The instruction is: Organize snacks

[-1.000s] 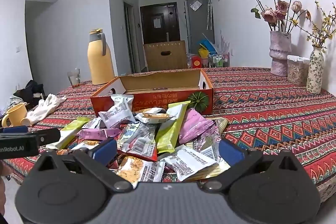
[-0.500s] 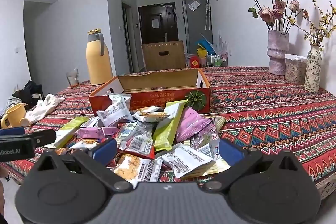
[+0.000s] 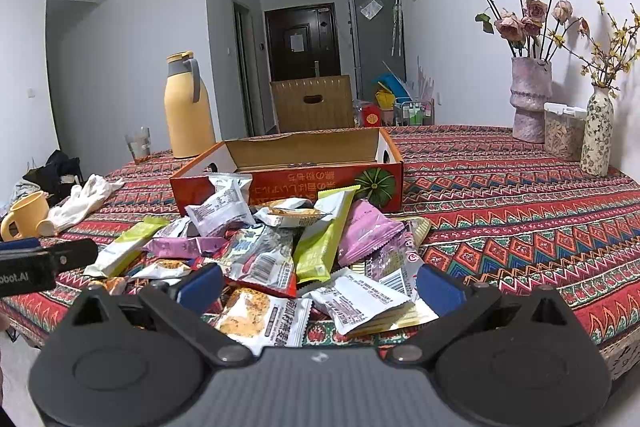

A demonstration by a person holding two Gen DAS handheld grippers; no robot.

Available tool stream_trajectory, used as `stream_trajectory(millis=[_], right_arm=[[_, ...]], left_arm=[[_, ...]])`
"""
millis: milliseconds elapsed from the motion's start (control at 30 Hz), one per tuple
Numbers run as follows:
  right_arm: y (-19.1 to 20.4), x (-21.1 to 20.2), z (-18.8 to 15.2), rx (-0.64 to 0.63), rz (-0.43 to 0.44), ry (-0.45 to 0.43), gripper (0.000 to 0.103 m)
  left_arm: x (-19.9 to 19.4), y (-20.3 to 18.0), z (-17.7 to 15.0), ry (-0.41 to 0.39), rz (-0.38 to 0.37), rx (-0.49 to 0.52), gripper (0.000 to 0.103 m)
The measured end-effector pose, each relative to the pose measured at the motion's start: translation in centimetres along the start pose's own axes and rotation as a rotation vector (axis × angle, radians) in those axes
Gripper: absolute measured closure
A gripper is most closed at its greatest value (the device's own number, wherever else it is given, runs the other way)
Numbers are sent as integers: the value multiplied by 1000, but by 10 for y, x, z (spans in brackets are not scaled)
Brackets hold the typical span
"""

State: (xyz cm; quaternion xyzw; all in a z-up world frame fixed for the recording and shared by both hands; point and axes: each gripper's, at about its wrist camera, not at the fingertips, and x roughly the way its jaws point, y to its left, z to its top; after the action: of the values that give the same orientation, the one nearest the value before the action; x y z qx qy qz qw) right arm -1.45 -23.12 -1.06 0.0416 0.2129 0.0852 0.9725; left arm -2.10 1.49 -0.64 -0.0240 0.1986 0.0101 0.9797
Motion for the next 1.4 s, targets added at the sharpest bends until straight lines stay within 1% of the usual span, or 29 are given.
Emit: stream_trajectory(millis=[1400], right_arm=[[0,0,-1,-1,1,0,0]], left_arm=[[0,-4,-4,11,-2,13,0]])
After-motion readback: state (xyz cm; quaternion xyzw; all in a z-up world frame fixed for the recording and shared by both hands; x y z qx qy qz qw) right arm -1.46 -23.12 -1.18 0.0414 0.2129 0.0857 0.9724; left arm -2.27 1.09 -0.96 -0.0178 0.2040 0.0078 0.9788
